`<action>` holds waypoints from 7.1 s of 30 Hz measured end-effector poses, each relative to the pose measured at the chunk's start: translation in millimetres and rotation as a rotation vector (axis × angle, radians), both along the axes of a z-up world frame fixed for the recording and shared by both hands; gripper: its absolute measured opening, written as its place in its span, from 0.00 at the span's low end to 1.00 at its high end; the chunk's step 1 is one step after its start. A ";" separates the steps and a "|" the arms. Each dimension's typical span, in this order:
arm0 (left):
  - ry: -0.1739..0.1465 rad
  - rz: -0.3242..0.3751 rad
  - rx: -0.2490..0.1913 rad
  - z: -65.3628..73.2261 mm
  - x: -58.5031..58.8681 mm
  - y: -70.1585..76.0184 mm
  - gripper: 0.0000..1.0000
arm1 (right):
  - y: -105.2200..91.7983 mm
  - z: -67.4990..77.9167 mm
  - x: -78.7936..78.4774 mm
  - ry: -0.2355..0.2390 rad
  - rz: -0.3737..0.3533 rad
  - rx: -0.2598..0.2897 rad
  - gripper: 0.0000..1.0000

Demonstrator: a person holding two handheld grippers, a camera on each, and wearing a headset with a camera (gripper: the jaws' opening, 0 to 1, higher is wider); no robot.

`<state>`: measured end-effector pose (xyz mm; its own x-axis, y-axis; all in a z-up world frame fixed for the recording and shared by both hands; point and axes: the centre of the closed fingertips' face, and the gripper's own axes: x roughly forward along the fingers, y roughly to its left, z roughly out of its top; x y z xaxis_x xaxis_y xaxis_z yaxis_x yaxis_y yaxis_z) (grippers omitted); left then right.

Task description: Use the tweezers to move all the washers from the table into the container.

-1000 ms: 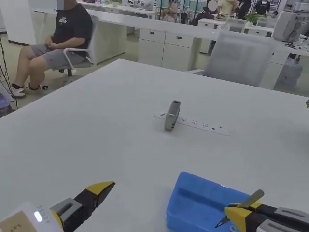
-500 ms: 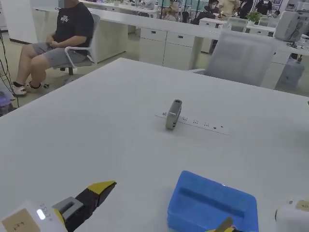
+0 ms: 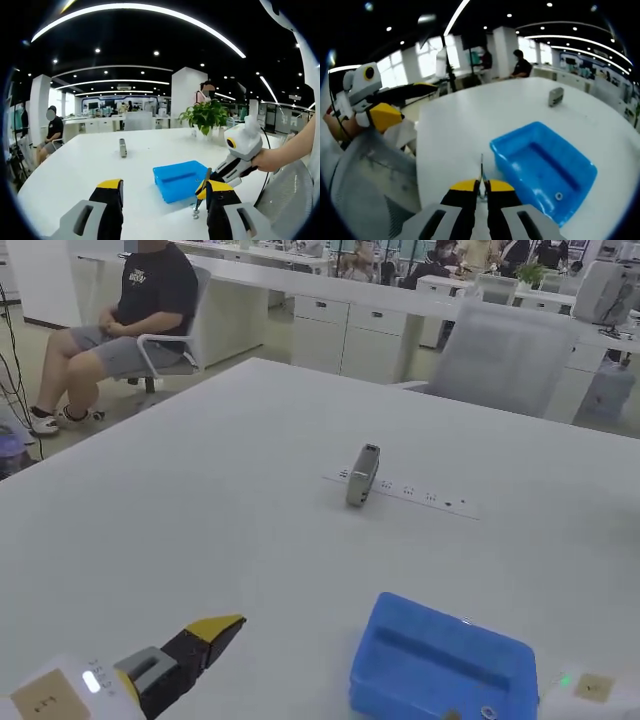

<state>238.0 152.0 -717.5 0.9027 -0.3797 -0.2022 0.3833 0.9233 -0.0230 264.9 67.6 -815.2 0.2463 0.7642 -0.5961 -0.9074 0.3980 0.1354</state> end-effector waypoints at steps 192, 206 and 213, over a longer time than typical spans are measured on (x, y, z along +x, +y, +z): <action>0.018 -0.024 -0.017 -2.1 -1.8 -3.0 0.63 | -25.6 68.6 53.9 0.047 -0.147 0.211 0.03; 0.022 -0.024 -0.017 -3.0 -2.6 -3.0 0.63 | -29.5 50.3 83.1 0.053 -0.214 0.162 0.03; 0.025 -0.020 -0.020 -2.9 -2.9 -2.2 0.63 | -29.9 41.2 90.9 0.051 -0.221 0.128 0.03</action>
<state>235.1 149.8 -720.4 0.8897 -0.4021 -0.2164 0.4010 0.9147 -0.0509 355.8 37.7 -774.0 0.3881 0.7650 -0.5139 -0.7910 0.5626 0.2403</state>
